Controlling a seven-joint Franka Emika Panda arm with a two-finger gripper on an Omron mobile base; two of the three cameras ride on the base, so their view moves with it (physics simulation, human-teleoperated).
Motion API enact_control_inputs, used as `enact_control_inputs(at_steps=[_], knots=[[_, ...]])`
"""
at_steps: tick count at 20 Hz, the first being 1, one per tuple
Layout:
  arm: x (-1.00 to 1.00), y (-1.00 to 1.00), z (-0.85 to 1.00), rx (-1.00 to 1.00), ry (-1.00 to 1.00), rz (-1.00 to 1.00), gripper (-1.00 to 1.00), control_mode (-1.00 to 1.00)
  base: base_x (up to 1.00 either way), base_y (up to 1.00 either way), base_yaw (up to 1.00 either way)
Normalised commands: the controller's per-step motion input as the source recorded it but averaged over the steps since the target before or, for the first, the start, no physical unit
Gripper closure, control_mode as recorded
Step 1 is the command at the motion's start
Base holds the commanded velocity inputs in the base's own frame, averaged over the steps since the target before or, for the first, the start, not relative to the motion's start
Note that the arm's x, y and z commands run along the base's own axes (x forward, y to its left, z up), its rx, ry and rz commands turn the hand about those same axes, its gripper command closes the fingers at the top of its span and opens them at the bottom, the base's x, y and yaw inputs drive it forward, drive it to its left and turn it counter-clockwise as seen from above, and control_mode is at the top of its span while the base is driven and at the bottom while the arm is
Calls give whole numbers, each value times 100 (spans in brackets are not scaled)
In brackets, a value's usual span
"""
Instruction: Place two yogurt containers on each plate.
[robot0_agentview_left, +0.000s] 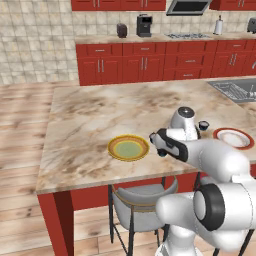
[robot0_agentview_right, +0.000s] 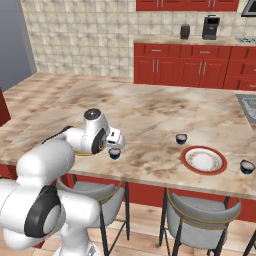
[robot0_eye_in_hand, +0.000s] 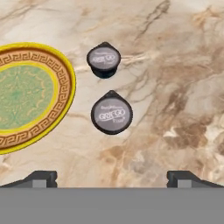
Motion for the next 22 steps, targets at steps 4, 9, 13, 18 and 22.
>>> enact_control_inputs(at_steps=[4,9,13,18,22], knots=[[13,0,-16,0,0,0,-100,-100,0,0,0],[15,0,-17,0,0,0,-100,-100,0,0,0],[6,0,-21,0,0,0,-100,-100,0,0,0],[20,0,-19,0,0,0,-100,-100,0,0,0],[28,-1,-13,0,0,0,-100,-100,0,0,0]])
